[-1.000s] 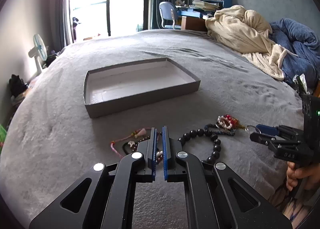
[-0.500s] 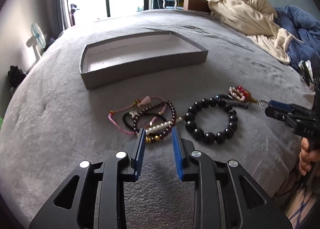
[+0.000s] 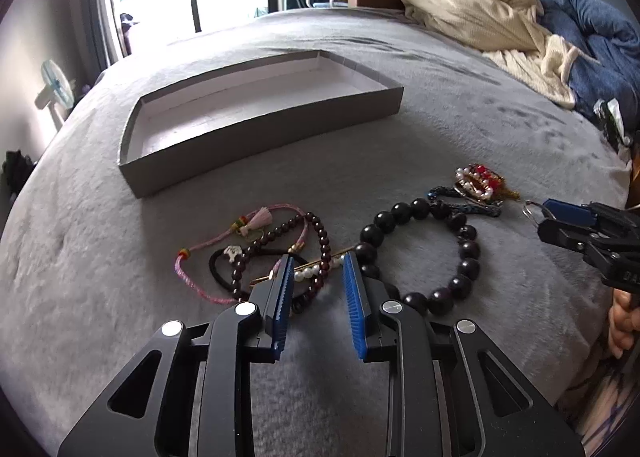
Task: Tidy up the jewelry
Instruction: 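Close right tool on silver bangle while left tool lifts the bead bracelet, then carry bead bracelet and silver bangle over the white tray with both tools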
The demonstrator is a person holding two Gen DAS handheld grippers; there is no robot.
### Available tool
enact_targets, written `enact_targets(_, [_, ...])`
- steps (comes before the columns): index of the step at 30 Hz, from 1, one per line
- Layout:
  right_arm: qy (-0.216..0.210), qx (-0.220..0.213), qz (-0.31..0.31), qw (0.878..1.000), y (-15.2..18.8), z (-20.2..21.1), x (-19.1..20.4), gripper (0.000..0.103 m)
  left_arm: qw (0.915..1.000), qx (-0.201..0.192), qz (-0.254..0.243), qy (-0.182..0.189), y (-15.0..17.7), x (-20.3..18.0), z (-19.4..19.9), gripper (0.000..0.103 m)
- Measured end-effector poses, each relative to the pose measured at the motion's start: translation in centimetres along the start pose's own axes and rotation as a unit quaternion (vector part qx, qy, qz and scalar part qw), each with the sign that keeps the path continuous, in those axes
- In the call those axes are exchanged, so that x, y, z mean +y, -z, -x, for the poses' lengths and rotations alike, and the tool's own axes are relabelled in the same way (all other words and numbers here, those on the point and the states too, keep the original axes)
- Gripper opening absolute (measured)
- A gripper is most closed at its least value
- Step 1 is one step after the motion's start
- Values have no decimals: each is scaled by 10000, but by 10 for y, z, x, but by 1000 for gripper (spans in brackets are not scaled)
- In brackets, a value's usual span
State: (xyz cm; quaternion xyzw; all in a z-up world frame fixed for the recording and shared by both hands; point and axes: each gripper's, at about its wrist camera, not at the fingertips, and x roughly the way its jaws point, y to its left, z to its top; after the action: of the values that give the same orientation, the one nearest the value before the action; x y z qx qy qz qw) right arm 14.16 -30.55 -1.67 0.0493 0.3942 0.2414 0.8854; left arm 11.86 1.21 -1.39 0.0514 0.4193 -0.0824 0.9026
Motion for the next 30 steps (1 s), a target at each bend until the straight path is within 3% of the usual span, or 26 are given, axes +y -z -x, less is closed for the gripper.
enact_targets(12, [-2, 33, 35, 10000, 2, -2, 3, 48, 9979, 319, 380, 419, -17, 10, -24, 23])
enact_targets(16, [-6, 19, 57, 10000, 2, -2, 5, 48, 9975, 399, 435, 388, -19, 11, -30, 6])
enact_targets(23, [-20, -80, 38, 10000, -2, 2, 4, 48, 9982, 0, 470, 361, -17, 14, -7, 6])
enact_targets(30, [-35, -152, 111, 9998, -15, 4, 6, 48, 9965, -479, 485, 490, -32, 24, 40, 6])
